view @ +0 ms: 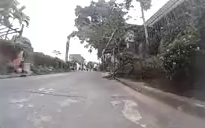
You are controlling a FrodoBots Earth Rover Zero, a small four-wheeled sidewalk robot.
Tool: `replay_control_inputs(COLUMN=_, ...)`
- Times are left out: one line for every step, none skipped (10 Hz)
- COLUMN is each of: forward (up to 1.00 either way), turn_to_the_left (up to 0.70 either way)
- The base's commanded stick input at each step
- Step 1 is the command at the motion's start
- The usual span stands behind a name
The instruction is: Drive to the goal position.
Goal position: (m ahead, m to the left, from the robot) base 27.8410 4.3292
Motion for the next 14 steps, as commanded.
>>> replay_control_inputs(forward=0.11, turn_to_the_left=0.00)
replay_control_inputs(forward=0.11, turn_to_the_left=0.00)
replay_control_inputs(forward=0.11, turn_to_the_left=0.00)
replay_control_inputs(forward=0.11, turn_to_the_left=0.00)
replay_control_inputs(forward=0.11, turn_to_the_left=0.00)
replay_control_inputs(forward=0.11, turn_to_the_left=0.00)
replay_control_inputs(forward=0.11, turn_to_the_left=0.00)
replay_control_inputs(forward=0.11, turn_to_the_left=0.00)
replay_control_inputs(forward=0.11, turn_to_the_left=0.00)
replay_control_inputs(forward=0.11, turn_to_the_left=0.00)
replay_control_inputs(forward=0.11, turn_to_the_left=0.00)
replay_control_inputs(forward=0.11, turn_to_the_left=0.00)
replay_control_inputs(forward=0.11, turn_to_the_left=0.00)
replay_control_inputs(forward=0.11, turn_to_the_left=0.00)
